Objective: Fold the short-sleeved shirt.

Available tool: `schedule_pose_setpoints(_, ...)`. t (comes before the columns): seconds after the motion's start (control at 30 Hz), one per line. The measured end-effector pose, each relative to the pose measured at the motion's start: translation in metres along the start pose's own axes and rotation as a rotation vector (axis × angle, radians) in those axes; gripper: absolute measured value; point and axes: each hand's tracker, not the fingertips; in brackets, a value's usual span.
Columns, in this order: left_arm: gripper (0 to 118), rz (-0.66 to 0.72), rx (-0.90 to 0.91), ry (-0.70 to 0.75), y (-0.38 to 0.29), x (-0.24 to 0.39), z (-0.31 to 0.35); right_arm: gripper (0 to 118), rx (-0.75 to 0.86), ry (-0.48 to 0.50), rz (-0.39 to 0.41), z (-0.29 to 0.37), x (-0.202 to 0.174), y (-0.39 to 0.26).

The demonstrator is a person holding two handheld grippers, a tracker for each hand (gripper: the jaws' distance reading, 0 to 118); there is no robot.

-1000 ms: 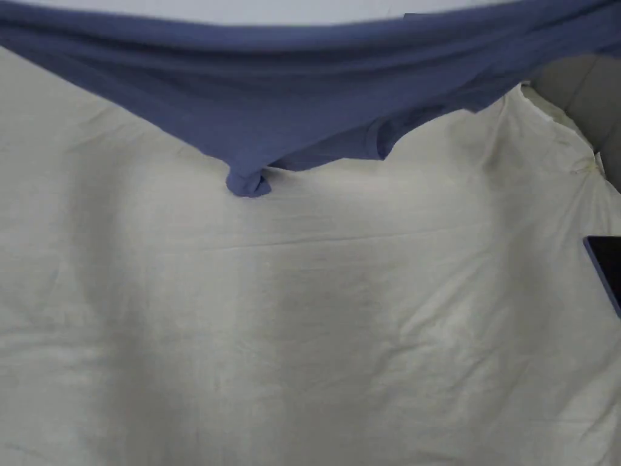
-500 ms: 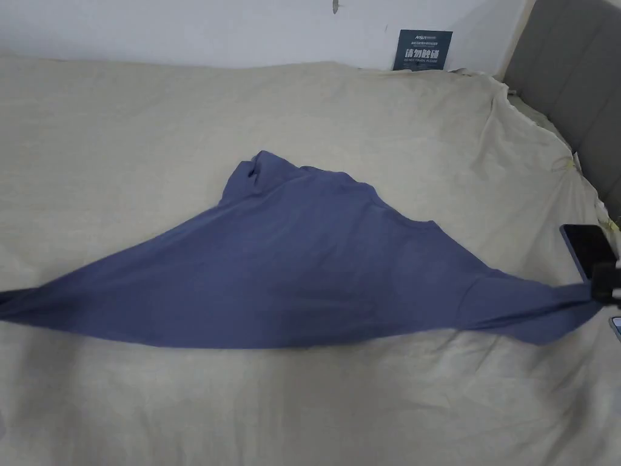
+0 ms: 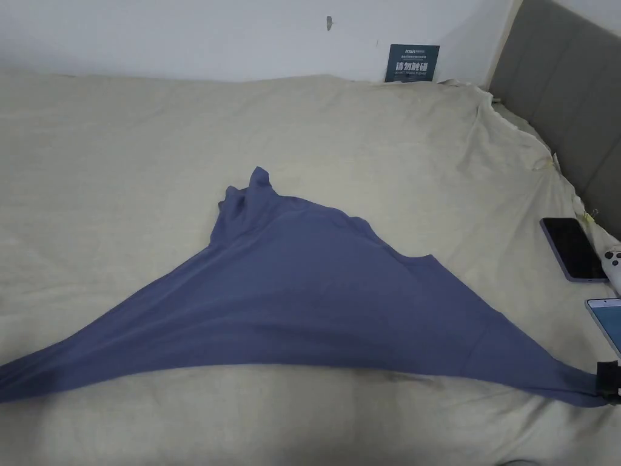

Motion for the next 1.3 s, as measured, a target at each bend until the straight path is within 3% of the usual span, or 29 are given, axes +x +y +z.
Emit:
schedule_pose_setpoints(0.03, 20, 0.007, 0.005, 0.008, -0.003, -0.002, 0.001, 3, -0.007, 0.018, -0.013, 0.001, 0.002, -0.003)
schedule_pose_setpoints(0.1, 66, 0.01, 0.011, 0.04, -0.002, -0.008, 0.006, 6, -0.014, 0.051, -0.034, 0.002, 0.006, -0.007)
schedule_pose_setpoints(0.13, 84, 0.021, 0.014, 0.058, -0.001, -0.01, 0.008, 15, -0.011, 0.061, -0.029, 0.005, 0.006, -0.007)
schedule_pose_setpoints(0.17, 105, 0.046, 0.023, 0.065, 0.0, -0.012, 0.014, 59, 0.007, 0.057, -0.014, 0.009, 0.003, -0.008)
schedule_pose_setpoints(0.2, 113, 0.084, 0.047, 0.064, 0.004, -0.016, 0.019, 88, 0.045, 0.02, 0.03, 0.014, 0.002, -0.005)
schedule_pose_setpoints(0.23, 116, 0.117, 0.082, 0.042, 0.008, -0.019, 0.026, 108, 0.055, 0.005, 0.051, 0.016, 0.002, -0.003)
schedule_pose_setpoints(0.27, 116, 0.152, 0.112, 0.001, 0.015, -0.021, 0.035, 116, 0.071, -0.002, 0.042, 0.022, 0.001, 0.001)
schedule_pose_setpoints(0.4, 116, 0.225, 0.223, -0.135, 0.04, -0.014, 0.071, 114, 0.264, 0.023, 0.026, 0.064, -0.004, 0.022)
schedule_pose_setpoints(0.6, 116, 0.256, 0.506, -0.393, 0.051, 0.029, 0.133, 114, 0.575, 0.108, 0.058, 0.122, -0.041, 0.044)
schedule_pose_setpoints(0.8, 110, 0.055, 0.764, -0.295, 0.033, 0.088, 0.164, 115, 0.792, 0.195, 0.148, 0.152, -0.093, 0.028)
schedule_pose_setpoints(0.83, 106, 0.017, 0.792, -0.275, 0.028, 0.097, 0.161, 115, 0.817, 0.208, 0.162, 0.154, -0.103, 0.022)
schedule_pose_setpoints(0.9, 87, -0.04, 0.834, -0.282, 0.018, 0.111, 0.167, 115, 0.847, 0.245, 0.176, 0.154, -0.119, 0.011)
schedule_pose_setpoints(1.03, 43, -0.097, 0.831, -0.358, -0.005, 0.132, 0.178, 113, 0.847, 0.304, 0.151, 0.143, -0.141, -0.011)
schedule_pose_setpoints(1.07, 26, -0.099, 0.829, -0.375, -0.01, 0.136, 0.18, 108, 0.849, 0.322, 0.158, 0.141, -0.145, -0.015)
schedule_pose_setpoints(1.1, 18, -0.106, 0.828, -0.378, -0.015, 0.14, 0.182, 102, 0.851, 0.328, 0.165, 0.14, -0.149, -0.019)
schedule_pose_setpoints(1.13, 14, -0.125, 0.826, -0.375, -0.017, 0.144, 0.184, 91, 0.853, 0.332, 0.179, 0.139, -0.153, -0.022)
schedule_pose_setpoints(1.2, 0, -0.177, 0.832, -0.39, -0.022, 0.148, 0.185, 48, 0.859, 0.329, 0.208, 0.141, -0.163, -0.027)
schedule_pose_setpoints(1.27, 0, -0.175, 0.834, -0.393, -0.024, 0.15, 0.186, 6, 0.853, 0.337, 0.214, 0.14, -0.166, -0.028)
schedule_pose_setpoints(1.3, 0, -0.166, 0.837, -0.399, -0.025, 0.151, 0.187, 1, 0.855, 0.344, 0.206, 0.142, -0.17, -0.03)
